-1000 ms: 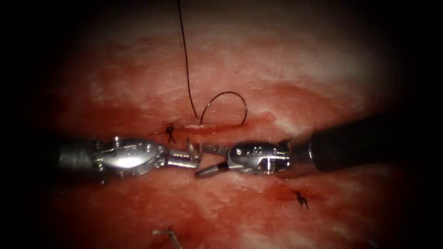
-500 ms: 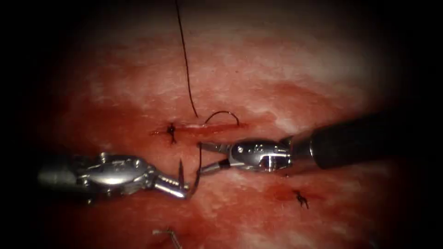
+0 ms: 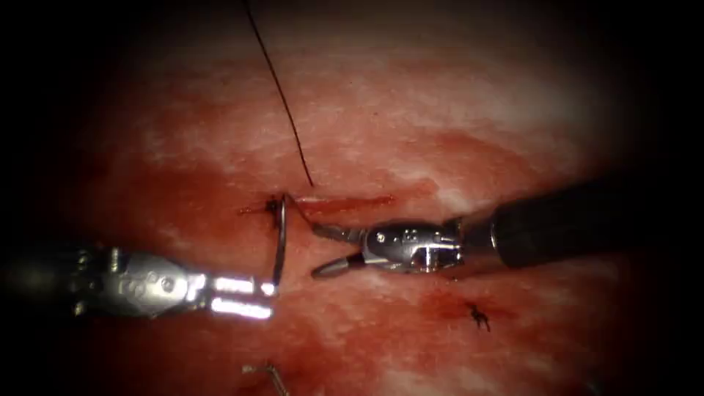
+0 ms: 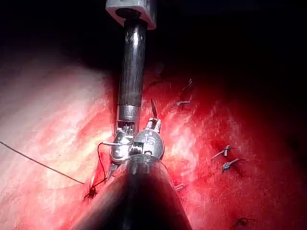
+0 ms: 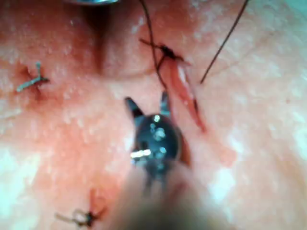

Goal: Wound Closure

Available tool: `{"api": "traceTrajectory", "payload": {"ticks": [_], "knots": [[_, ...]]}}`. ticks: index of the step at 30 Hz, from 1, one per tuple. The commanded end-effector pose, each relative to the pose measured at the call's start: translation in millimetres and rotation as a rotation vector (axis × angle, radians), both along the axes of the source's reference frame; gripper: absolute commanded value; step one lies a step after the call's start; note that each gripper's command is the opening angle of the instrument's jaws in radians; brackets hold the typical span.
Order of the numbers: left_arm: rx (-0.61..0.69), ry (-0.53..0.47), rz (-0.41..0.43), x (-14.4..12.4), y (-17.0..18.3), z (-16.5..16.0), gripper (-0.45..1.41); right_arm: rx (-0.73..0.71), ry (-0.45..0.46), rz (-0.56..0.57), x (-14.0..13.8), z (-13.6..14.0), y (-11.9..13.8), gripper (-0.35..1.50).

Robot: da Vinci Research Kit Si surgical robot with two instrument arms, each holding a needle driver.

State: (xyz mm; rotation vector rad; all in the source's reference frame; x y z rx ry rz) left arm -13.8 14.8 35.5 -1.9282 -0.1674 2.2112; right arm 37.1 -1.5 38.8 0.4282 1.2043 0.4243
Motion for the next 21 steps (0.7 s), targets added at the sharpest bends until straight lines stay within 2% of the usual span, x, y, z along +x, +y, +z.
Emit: {"api": "traceTrajectory", "payload": {"ticks": [1,4,9,19,21], "knots": [[-0.029,0.003,-0.02,-0.1,0.0,0.1,-0.45,0.002,0.001,-0.003,0.1,0.4,-0.8,1.23],[-0.107,0.011,-0.065,0.9,0.7,-0.9,-0.45,0.003,0.002,-0.005,-0.2,0.0,-1.0,1.23],[-0.162,0.031,-0.122,2.4,1.7,-1.7,-0.45,0.011,-0.001,-0.005,-0.8,-1.4,-0.8,1.25],[-0.183,0.055,-0.139,3.1,1.6,-2.1,-0.45,-0.011,0.004,0.024,-1.3,-5.0,0.6,1.25],[-0.183,0.059,-0.12,3.0,1.2,-2.5,-0.45,-0.017,0.0,0.028,-1.3,-5.5,1.1,1.25]]}}
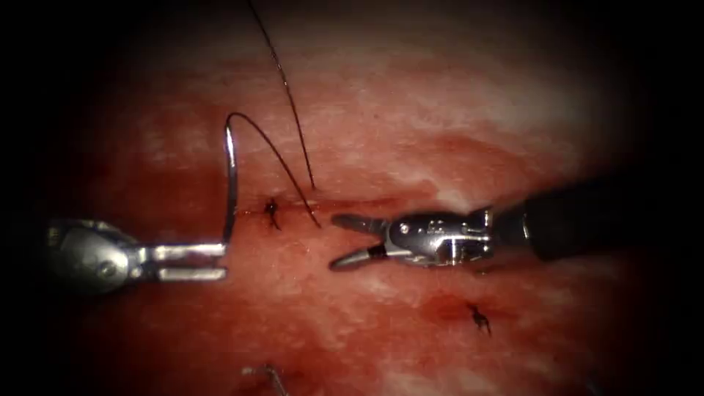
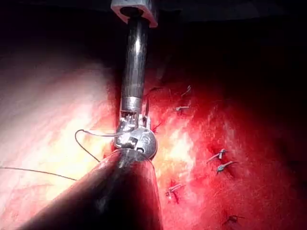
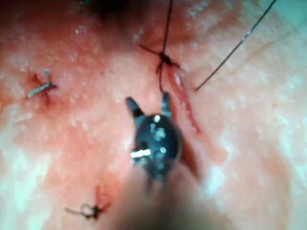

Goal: Wound Closure

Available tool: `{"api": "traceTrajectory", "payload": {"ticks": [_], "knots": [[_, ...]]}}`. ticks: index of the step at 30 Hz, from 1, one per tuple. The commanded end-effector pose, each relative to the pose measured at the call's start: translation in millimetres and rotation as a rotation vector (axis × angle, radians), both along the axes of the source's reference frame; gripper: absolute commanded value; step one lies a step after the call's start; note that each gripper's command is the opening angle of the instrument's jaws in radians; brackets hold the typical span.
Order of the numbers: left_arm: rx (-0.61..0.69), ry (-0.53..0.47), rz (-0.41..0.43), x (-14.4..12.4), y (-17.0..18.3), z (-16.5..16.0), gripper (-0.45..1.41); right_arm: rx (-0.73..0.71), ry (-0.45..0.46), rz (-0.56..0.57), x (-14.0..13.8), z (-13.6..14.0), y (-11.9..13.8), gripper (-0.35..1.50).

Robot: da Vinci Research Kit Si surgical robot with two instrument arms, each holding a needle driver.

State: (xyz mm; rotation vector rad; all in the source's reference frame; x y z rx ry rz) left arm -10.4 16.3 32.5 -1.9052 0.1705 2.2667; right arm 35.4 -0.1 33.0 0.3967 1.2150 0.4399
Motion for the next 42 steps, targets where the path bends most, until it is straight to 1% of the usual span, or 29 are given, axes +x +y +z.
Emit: {"api": "traceTrajectory", "payload": {"ticks": [1,4,7,10,14,20,22,26,33,36,39,42], "knots": [[0.005,0.002,0.011,-0.5,-0.4,0.3,-0.45,0.0,0.001,0.002,0.6,0.4,-0.3,1.25],[0.004,0.001,0.027,-0.6,-0.9,-0.3,-0.45,-0.002,-0.002,0.006,1.2,0.7,-0.2,1.25],[0.002,-0.006,0.036,-0.8,-1.4,-1.3,-0.45,-0.012,-0.005,0.013,2.1,1.7,-0.8,1.27],[0.001,-0.009,0.046,-1.1,-1.8,-1.6,-0.45,-0.014,-0.009,0.015,2.8,2.2,-0.6,1.27],[0.0,0.0,0.067,-1.9,-2.3,-1.6,-0.45,-0.017,-0.015,0.024,3.8,3.1,-0.2,1.27],[-0.006,0.009,0.09,-2.5,-2.8,-1.3,-0.45,-0.026,-0.022,0.027,4.7,4.5,-0.4,1.27],[0.0,0.009,0.092,-2.5,-2.9,-1.3,-0.45,-0.033,-0.035,0.017,5.0,5.3,-0.9,1.27],[0.0,0.011,0.094,-2.5,-2.9,-1.3,-0.45,-0.044,-0.047,0.0,4.8,6.3,-1.9,1.27],[0.006,0.008,0.095,-2.5,-2.8,-1.1,-0.45,-0.039,-0.051,-0.006,3.9,7.0,-3.3,1.27],[0.012,0.008,0.096,-2.6,-2.8,-0.9,-0.45,-0.043,-0.055,-0.007,3.7,7.6,-3.2,1.25],[0.017,0.007,0.095,-2.6,-2.8,-0.8,-0.45,-0.039,-0.054,-0.007,3.6,7.4,-3.0,1.22],[0.018,0.007,0.099,-2.5,-2.6,-0.5,-0.45,-0.033,-0.052,-0.009,3.5,6.5,-2.8,1.2]]}}
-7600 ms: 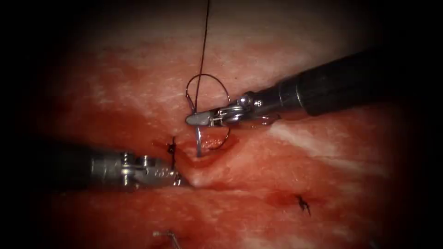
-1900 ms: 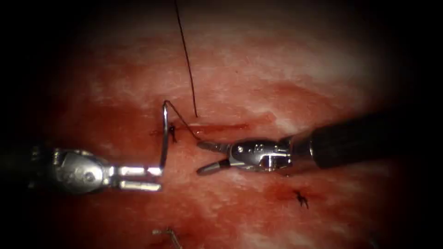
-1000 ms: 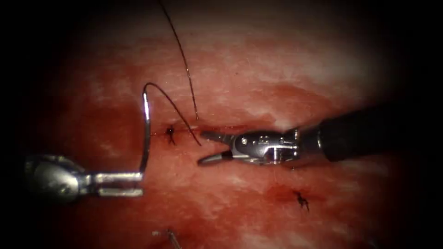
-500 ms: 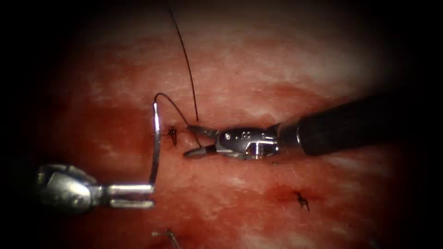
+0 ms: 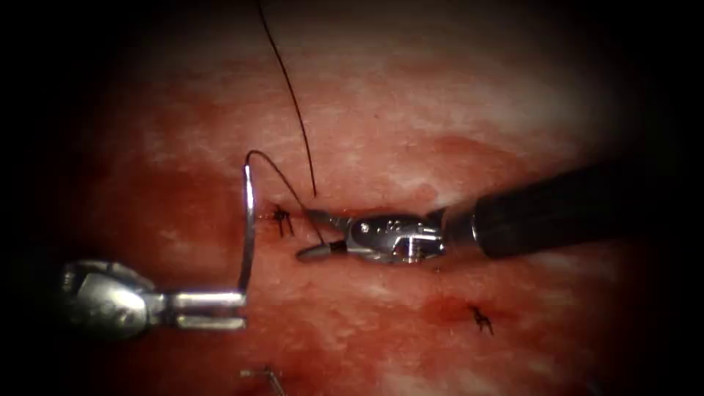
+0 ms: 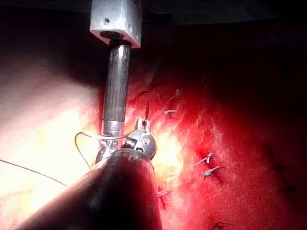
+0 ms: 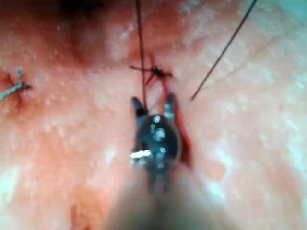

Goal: Wound Closure

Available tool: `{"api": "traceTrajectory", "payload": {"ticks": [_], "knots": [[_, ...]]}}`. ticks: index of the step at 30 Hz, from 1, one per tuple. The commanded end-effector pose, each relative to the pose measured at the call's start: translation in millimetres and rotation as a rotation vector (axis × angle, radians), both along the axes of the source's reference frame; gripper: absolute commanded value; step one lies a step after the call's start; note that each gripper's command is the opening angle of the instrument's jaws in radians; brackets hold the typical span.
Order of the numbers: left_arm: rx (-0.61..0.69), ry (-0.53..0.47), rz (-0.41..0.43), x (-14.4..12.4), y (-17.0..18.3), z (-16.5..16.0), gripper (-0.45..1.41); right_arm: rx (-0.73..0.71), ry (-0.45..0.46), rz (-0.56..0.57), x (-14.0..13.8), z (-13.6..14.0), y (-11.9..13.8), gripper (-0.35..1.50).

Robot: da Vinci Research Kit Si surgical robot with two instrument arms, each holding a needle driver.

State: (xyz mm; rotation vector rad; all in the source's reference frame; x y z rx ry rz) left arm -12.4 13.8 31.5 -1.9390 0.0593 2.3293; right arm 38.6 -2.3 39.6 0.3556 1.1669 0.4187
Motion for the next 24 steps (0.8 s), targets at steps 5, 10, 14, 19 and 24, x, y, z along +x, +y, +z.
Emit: {"api": "traceTrajectory", "payload": {"ticks": [5,10,14,19,24], "knots": [[0.012,-0.002,-0.001,-0.4,0.0,1.2,-0.45,0.015,0.033,0.016,-0.1,-2.1,-0.5,1.2],[0.019,0.001,-0.004,-0.3,0.2,1.5,-0.45,0.018,0.037,0.015,-0.4,-3.0,-1.0,1.2],[0.019,0.001,-0.005,-0.2,0.2,1.5,-0.45,0.015,0.037,0.014,-0.5,-2.8,-1.3,1.11],[0.019,0.001,-0.005,-0.2,0.2,1.4,-0.45,0.019,0.049,0.0,-0.4,-2.8,-1.5,0.68],[0.019,0.001,-0.004,-0.1,0.1,1.3,-0.45,0.036,0.061,-0.012,-0.7,-2.9,-1.5,-0.35]]}}
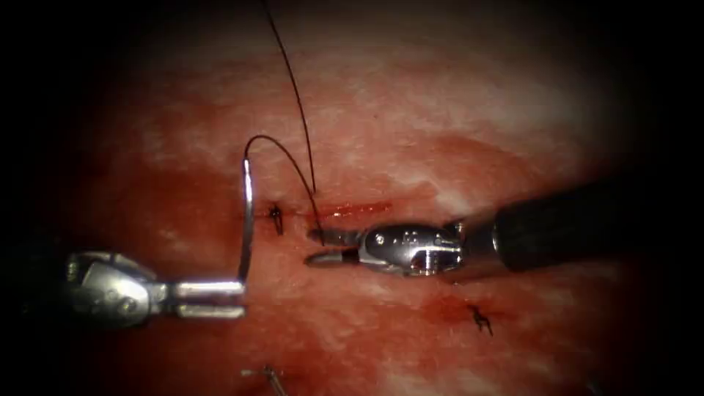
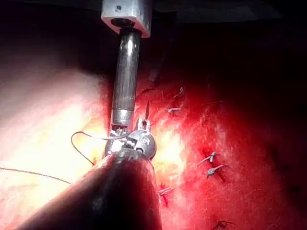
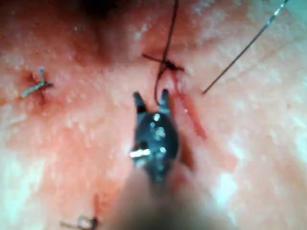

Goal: Wound Closure

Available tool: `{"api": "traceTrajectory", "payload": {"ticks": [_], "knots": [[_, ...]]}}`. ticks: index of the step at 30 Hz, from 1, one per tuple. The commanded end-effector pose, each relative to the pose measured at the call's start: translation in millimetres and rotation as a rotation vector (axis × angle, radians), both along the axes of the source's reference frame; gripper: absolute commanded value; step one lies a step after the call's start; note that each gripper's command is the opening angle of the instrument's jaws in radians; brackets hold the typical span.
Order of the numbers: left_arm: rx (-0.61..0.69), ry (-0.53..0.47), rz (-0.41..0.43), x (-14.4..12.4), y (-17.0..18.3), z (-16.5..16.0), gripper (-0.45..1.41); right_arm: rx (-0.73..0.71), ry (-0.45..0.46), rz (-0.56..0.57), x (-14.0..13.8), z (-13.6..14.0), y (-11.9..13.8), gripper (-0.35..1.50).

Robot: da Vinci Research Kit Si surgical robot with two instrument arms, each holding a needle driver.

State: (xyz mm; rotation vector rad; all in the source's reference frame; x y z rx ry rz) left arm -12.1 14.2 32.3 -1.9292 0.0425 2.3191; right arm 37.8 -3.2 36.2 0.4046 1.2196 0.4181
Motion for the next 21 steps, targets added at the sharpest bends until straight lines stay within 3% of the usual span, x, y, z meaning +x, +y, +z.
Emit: {"api": "traceTrajectory", "payload": {"ticks": [1,7,14,21], "knots": [[0.002,0.003,-0.001,-0.3,-0.2,0.5,-0.45,0.012,-0.002,0.0,0.0,0.3,-0.6,-0.35],[0.001,0.017,-0.008,0.5,-0.3,0.7,-0.45,0.027,-0.002,-0.006,-0.4,-1.3,-0.7,-0.35],[0.016,0.049,-0.029,2.1,-1.1,2.1,-0.45,0.061,0.014,-0.016,0.3,-7.1,-1.4,-0.35],[0.032,0.061,-0.053,2.8,-2.4,3.3,-0.45,0.076,0.029,-0.03,0.9,-11.0,-2.6,-0.35]]}}
